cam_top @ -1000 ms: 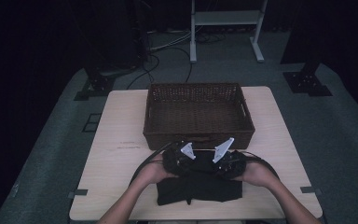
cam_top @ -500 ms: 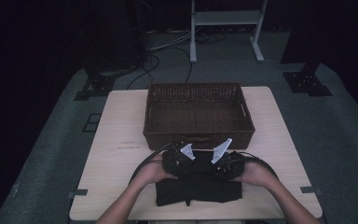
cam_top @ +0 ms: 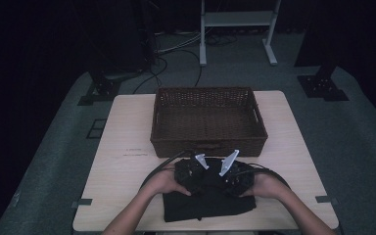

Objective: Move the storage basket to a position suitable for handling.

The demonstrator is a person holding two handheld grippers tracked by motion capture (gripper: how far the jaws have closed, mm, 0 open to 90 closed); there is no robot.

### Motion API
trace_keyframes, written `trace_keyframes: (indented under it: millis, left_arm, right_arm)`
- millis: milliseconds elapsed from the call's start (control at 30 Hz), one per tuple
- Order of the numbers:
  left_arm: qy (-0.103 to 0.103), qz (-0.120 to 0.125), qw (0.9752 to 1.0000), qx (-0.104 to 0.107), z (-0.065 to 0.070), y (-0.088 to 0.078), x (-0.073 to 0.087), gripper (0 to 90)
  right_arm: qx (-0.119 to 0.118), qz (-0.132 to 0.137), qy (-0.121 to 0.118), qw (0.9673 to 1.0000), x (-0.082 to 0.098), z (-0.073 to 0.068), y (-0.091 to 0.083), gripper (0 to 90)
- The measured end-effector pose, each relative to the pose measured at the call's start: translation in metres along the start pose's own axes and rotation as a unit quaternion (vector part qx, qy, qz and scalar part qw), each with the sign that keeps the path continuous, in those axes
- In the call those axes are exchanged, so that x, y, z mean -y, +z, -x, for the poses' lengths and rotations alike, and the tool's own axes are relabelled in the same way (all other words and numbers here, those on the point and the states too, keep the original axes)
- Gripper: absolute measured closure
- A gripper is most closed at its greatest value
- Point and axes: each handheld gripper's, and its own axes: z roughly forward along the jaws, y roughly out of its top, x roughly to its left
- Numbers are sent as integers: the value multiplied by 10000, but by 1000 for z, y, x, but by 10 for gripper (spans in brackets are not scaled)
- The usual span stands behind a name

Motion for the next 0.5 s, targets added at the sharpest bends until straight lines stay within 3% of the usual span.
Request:
trace_keyframes:
  millis: [33, 100, 133, 333, 500]
  left_arm:
    - [-48, 25, 10000, 1, 0, 0, 0, 430]
    - [-81, 87, 9999, -73, -1, -2, 0, 458]
    - [38, 109, 9996, -266, 0, -2, 1, 612]
    - [347, 112, 9975, -610, 8, -7, 0, 720]
    - [377, 215, 9970, -647, 6, -14, 0, 739]
  right_arm:
    - [20, 0, 36, 10000, -2, -1, 0, 595]
    - [27, 27, 46, 10000, -2, -1, 0, 627]
    - [90, 165, 10, 9998, -1, -3, 0, 683]
    - [152, 335, 18, 9993, 1, -3, -2, 731]
    - [157, 385, -18, 9991, -1, -1, -9, 735]
